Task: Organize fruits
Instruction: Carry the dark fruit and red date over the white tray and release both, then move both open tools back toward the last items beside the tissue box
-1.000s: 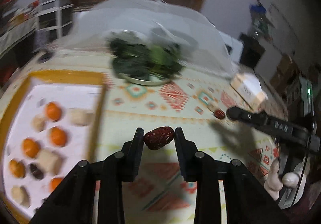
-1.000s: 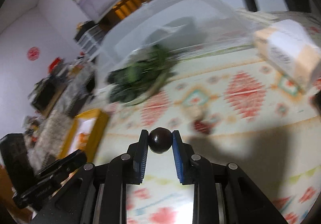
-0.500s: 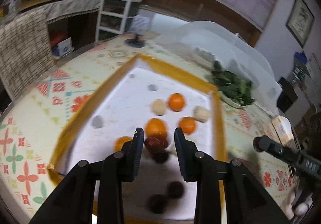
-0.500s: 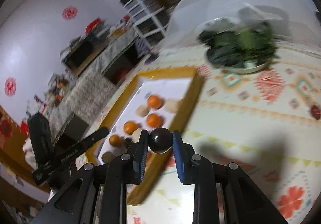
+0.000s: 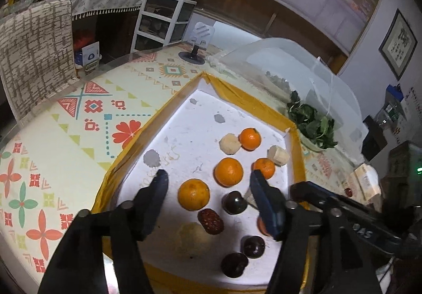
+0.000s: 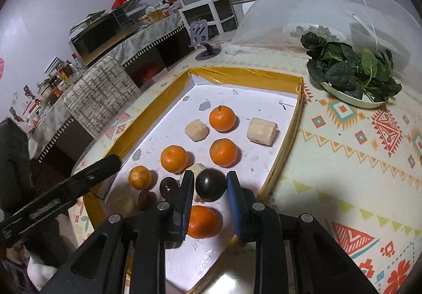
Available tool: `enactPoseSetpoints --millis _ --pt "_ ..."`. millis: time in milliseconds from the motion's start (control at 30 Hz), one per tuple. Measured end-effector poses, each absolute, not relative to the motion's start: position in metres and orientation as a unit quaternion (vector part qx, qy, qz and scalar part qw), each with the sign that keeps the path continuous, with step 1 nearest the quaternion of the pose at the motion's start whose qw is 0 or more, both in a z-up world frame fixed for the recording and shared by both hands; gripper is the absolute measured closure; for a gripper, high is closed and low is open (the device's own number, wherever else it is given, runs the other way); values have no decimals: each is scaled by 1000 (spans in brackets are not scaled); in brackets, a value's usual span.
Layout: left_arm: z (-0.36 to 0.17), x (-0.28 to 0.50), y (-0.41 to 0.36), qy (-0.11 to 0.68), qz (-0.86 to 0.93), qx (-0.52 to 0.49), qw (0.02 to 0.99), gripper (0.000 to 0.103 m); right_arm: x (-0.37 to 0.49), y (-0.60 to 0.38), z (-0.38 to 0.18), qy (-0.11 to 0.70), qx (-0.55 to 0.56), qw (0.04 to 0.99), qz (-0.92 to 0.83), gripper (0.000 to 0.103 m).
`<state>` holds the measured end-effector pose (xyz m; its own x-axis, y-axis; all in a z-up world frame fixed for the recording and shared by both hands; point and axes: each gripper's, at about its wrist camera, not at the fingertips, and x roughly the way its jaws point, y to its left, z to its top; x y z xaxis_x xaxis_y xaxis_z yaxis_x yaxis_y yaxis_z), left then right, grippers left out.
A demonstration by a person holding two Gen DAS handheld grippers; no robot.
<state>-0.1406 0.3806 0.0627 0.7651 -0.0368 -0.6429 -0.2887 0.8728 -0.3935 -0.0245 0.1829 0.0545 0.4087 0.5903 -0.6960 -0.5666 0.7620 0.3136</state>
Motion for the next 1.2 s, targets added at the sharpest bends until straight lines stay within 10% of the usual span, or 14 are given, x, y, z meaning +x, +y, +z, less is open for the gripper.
enactPoseSetpoints --millis 467,1200 --pt "98 -155 328 308 107 -152 933 8 -45 131 75 389 60 862 318 51" --pt "102 -156 213 327 90 -25 940 7 -71 25 59 382 62 889 243 42"
